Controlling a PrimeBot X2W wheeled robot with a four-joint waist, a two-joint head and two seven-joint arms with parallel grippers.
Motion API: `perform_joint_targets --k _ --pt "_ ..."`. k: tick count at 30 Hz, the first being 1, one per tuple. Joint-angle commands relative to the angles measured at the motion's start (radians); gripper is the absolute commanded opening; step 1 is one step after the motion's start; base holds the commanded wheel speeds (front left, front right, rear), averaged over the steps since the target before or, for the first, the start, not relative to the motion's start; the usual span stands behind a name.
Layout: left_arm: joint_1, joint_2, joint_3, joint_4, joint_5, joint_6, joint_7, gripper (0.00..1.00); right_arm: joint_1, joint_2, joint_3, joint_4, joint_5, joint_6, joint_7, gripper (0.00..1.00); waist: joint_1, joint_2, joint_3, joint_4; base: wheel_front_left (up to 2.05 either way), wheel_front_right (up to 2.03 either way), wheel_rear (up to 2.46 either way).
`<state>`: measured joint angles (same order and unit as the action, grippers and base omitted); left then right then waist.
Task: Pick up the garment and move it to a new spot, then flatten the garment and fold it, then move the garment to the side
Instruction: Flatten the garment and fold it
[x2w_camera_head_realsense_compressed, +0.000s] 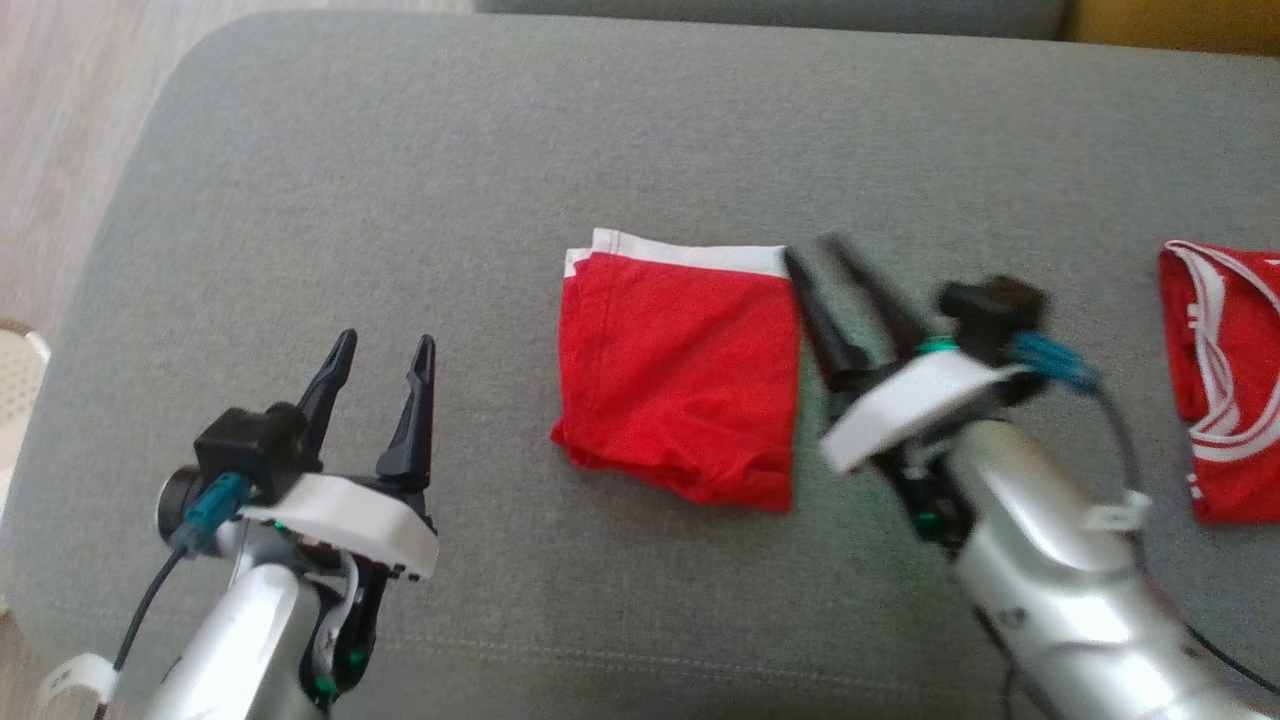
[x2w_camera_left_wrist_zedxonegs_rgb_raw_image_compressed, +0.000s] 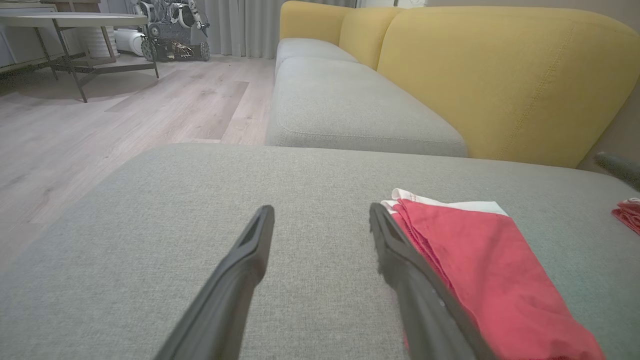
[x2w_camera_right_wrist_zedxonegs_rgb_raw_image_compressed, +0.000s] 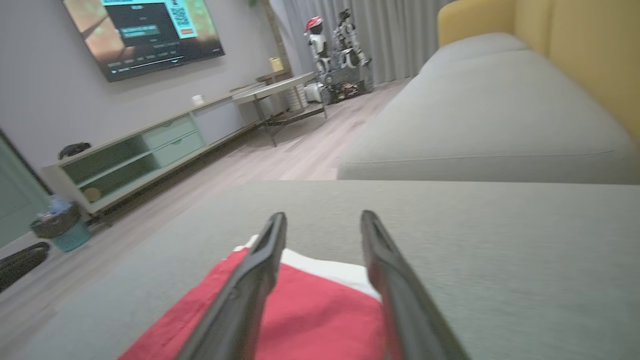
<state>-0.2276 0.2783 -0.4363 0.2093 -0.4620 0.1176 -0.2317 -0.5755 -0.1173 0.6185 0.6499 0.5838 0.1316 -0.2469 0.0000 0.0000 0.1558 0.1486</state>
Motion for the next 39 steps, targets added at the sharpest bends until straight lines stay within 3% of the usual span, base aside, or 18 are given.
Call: perform_joint_targets --k 1,8,14,24,39 --pt "-0.023 0.034 0.047 -0.039 -0.008 0.008 -0.005 1.0 0.038 -0.004 -0.059 -0.047 -0.044 -0.001 -0.012 1.0 0.0 0.0 -0.017 -0.019 0.0 0.0 0.0" --pt "0.008 0.066 0.056 -0.077 -0.001 0.031 0.004 1.0 0.203 -0.014 -0.385 -0.256 -0.268 -0.001 0.05 1.0 0.0 0.0 -0.047 -0.053 0.0 0.0 0.0" --pt "0.04 0.083 0.059 -0.099 0.0 0.046 0.01 1.0 0.378 0.022 -0.552 -0.503 -0.389 -0.001 0.186 1.0 0.0 0.0 -0.073 -0.07 0.0 0.0 0.0" --pt "0.089 0.107 0.044 -0.121 0.001 0.055 0.033 1.0 0.579 0.055 -0.644 -0.752 -0.434 -0.001 0.325 1.0 0.0 0.0 -0.124 -0.08 0.0 0.0 0.0" --pt "0.157 0.127 0.035 -0.148 -0.01 0.08 0.057 1.0 0.671 0.066 -0.661 -0.832 -0.436 -0.001 0.38 1.0 0.0 0.0 -0.186 -0.082 0.0 0.0 0.0"
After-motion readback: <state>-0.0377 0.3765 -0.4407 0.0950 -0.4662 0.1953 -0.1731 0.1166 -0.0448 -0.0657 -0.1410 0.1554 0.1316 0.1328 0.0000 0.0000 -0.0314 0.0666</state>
